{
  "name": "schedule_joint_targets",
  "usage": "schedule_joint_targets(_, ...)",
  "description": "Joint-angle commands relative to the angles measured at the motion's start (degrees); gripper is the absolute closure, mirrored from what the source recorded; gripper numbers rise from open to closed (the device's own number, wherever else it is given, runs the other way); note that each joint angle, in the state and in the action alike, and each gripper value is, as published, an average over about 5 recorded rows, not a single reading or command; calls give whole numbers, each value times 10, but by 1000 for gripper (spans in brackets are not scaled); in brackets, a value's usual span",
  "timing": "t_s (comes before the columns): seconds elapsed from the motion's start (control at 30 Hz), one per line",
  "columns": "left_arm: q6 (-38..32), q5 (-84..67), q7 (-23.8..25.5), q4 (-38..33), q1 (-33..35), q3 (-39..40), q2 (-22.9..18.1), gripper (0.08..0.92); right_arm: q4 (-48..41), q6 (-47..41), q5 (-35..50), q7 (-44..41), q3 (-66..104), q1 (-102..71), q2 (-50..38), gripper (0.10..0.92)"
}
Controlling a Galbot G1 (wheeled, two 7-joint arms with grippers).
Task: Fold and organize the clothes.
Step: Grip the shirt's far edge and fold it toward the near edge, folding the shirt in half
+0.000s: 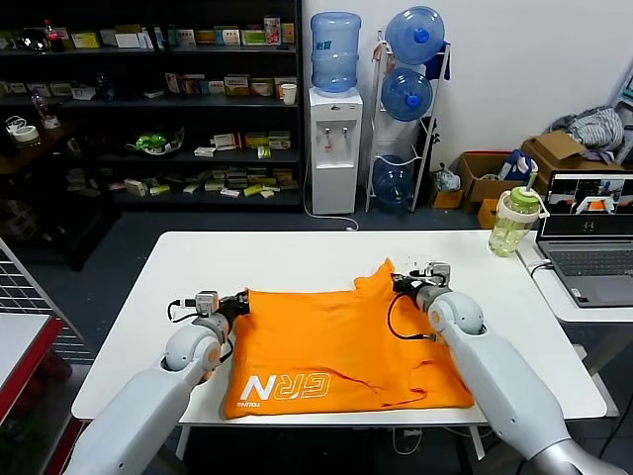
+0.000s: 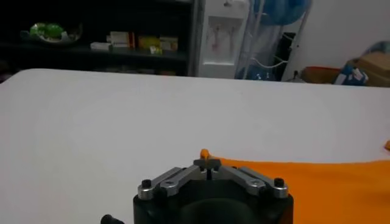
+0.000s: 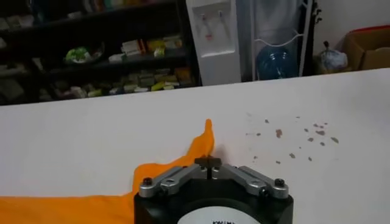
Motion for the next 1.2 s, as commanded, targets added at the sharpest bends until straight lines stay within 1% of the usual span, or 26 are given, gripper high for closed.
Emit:
schedule_joint_targets(0.03, -2, -2, -27, -145, 71, -18, 41, 906, 170, -22, 64, 40, 40, -113, -90, 901)
schedule_joint_targets(0.27, 3, -11, -42, -248, 166, -46, 81, 906, 266, -38, 104, 63, 76, -195, -153, 901)
schedule_joint_targets(0.57, 3, -17, -63, -319, 244, -55, 110, 906, 351, -54, 132, 95, 101, -267, -201, 901)
schedule_joint_targets(0.83, 1, -10, -73, -350, 288, -62, 124, 906, 387, -62, 138, 113, 119, -311, -215, 901)
schedule_joint_targets(1.2, 3, 0, -75, -349, 295, -63, 123, 903, 400, -70, 132, 121, 132, -334, -215, 896)
